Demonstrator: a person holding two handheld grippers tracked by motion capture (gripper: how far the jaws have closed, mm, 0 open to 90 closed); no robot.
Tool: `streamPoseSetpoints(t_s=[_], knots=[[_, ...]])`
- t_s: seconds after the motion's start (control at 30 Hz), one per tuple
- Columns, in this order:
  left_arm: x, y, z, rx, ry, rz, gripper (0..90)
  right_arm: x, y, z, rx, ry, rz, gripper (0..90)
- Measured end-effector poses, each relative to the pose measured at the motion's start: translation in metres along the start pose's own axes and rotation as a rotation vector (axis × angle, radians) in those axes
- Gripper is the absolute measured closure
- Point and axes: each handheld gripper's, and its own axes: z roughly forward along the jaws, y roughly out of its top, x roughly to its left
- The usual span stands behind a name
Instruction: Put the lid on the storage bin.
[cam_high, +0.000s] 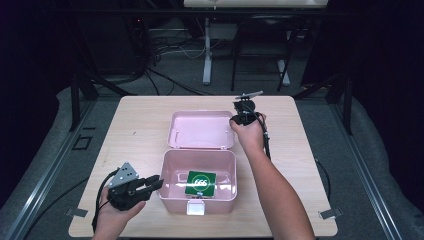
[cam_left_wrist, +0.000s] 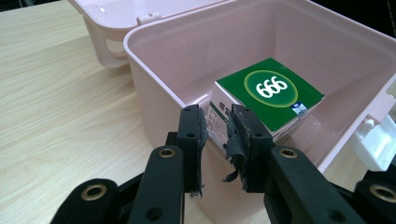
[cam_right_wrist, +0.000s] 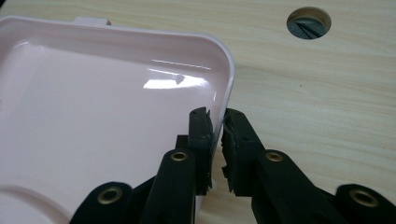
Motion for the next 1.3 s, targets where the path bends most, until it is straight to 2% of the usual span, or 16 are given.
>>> streamPoseSetpoints(t_s=[0.23,0.4,0.63,0.87,1.3], knots=[[-0.001,0.000,0.000,-0.005,0.005,-0.001,74.3,0.001,0.002,-0.020,-0.064,0.035,0.013,84.0],[-0.001,0.000,0.000,-0.006,0.008,-0.003,74.4,0.007,0.003,-0.036,-0.108,0.031,-0.024,85.0],[-0.001,0.000,0.001,-0.007,0.006,-0.003,74.5,0.009,0.000,-0.052,-0.152,0.057,-0.034,85.7],[-0.001,0.000,0.000,-0.005,0.004,-0.002,74.5,0.011,-0.005,-0.065,-0.208,0.062,-0.085,86.0],[-0.003,0.000,0.001,-0.005,0.018,-0.001,74.8,0.014,-0.016,-0.087,-0.267,0.097,-0.112,86.9]])
